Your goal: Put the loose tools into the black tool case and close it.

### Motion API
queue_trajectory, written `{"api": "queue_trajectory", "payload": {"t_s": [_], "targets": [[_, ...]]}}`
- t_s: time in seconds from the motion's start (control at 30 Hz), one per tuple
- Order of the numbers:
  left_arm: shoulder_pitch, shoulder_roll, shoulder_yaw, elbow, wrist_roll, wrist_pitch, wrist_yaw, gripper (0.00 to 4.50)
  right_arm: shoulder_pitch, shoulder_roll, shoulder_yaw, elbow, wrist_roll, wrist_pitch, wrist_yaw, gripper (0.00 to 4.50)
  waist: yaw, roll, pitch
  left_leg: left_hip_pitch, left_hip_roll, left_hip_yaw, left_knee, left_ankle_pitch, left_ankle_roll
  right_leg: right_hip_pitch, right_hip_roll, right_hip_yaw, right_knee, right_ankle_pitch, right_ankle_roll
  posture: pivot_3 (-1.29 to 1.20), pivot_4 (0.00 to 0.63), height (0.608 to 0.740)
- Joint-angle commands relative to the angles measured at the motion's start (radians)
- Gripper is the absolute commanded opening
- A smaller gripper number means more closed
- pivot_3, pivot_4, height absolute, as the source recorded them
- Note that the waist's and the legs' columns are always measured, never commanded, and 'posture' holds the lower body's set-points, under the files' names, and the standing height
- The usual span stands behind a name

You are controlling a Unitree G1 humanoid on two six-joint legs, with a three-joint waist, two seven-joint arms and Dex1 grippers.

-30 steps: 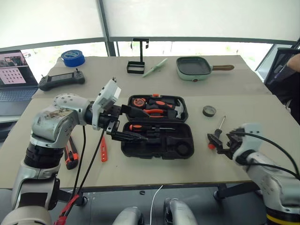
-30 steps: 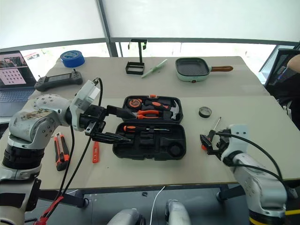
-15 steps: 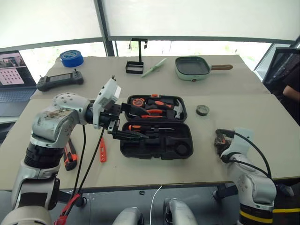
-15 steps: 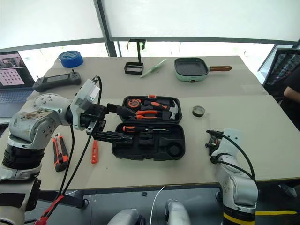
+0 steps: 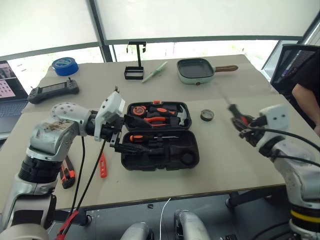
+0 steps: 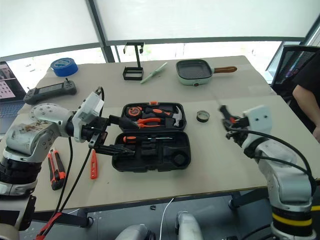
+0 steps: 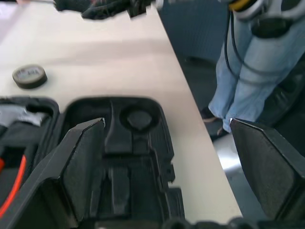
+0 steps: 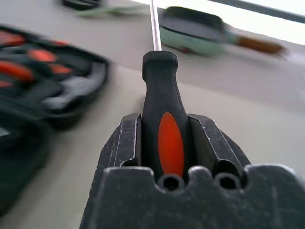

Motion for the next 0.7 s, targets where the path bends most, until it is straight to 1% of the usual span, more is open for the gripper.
{"api": "queue_trajectory", "payload": {"t_s": [0.03, 0.1, 0.17, 0.27, 0.37, 0.5, 0.6, 0.7], "targets": [[0.007, 0.034, 0.016, 0.010, 0.013, -0.034, -0.020, 4.50, -0.104, -0.059, 0.141, 0.096, -0.046, -0.175, 0.255, 1.05, 0.004, -0.003, 0.002, 0.000, 0.000, 0.000, 0.001, 0.000, 0.000, 0.000, 0.000, 0.000, 0.000, 0.000, 0.000, 0.00, 0.150, 0.740], [0.009, 0.040, 0.020, 0.009, 0.009, -0.030, -0.021, 4.50, -0.178, -0.067, 0.229, 0.170, -0.100, -0.255, 0.343, 1.05, 0.012, -0.004, 0.002, -0.002, 0.000, 0.000, 0.002, -0.001, 0.002, -0.001, -0.001, 0.000, 0.000, 0.000, 0.000, 0.00, 0.150, 0.740], [0.012, 0.043, 0.024, -0.003, 0.003, -0.022, -0.015, 4.50, -0.260, -0.049, 0.328, 0.254, -0.166, -0.355, 0.437, 1.05, 0.015, -0.004, 0.003, -0.003, -0.001, 0.001, 0.003, -0.002, 0.004, -0.002, -0.002, 0.000, 0.000, 0.001, 0.001, 0.00, 0.150, 0.740], [0.018, 0.047, 0.029, -0.023, -0.005, -0.012, -0.004, 4.50, -0.352, 0.004, 0.418, 0.372, -0.250, -0.464, 0.482, 1.05, 0.018, -0.007, 0.003, -0.004, -0.001, 0.001, 0.003, -0.002, 0.005, -0.003, -0.002, -0.001, -0.001, 0.001, 0.002, 0.00, 0.150, 0.740], [0.024, 0.049, 0.033, -0.035, -0.009, -0.008, 0.003, 4.50, -0.392, 0.035, 0.454, 0.455, -0.301, -0.550, 0.504, 1.05, 0.023, -0.007, 0.003, -0.009, -0.001, -0.002, 0.004, -0.002, 0.005, -0.005, -0.004, -0.006, 0.000, 0.001, 0.002, 0.00, 0.150, 0.740], [0.023, 0.049, 0.040, -0.045, -0.012, -0.002, 0.019, 4.50, -0.424, 0.052, 0.477, 0.549, -0.356, -0.648, 0.522, 1.05, 0.018, -0.007, 0.003, -0.019, -0.004, -0.004, 0.012, -0.002, 0.004, -0.012, -0.007, -0.017, 0.002, 0.001, 0.002, 0.00, 0.150, 0.740], [0.020, 0.047, 0.041, -0.049, -0.013, 0.001, 0.028, 4.50, -0.430, 0.055, 0.475, 0.590, -0.372, -0.673, 0.530, 1.05, 0.012, -0.007, 0.003, -0.019, -0.004, -0.003, 0.015, -0.002, 0.004, -0.011, -0.007, -0.021, 0.001, 0.001, 0.002, 0.00, 0.150, 0.740], [0.017, 0.046, 0.041, -0.054, -0.016, 0.003, 0.034, 4.50, -0.427, 0.055, 0.471, 0.608, -0.379, -0.684, 0.535, 1.05, 0.013, -0.006, 0.003, -0.016, -0.004, -0.005, 0.016, -0.001, 0.000, -0.008, -0.008, -0.018, 0.001, 0.002, 0.000, 0.00, 0.150, 0.740]]}}
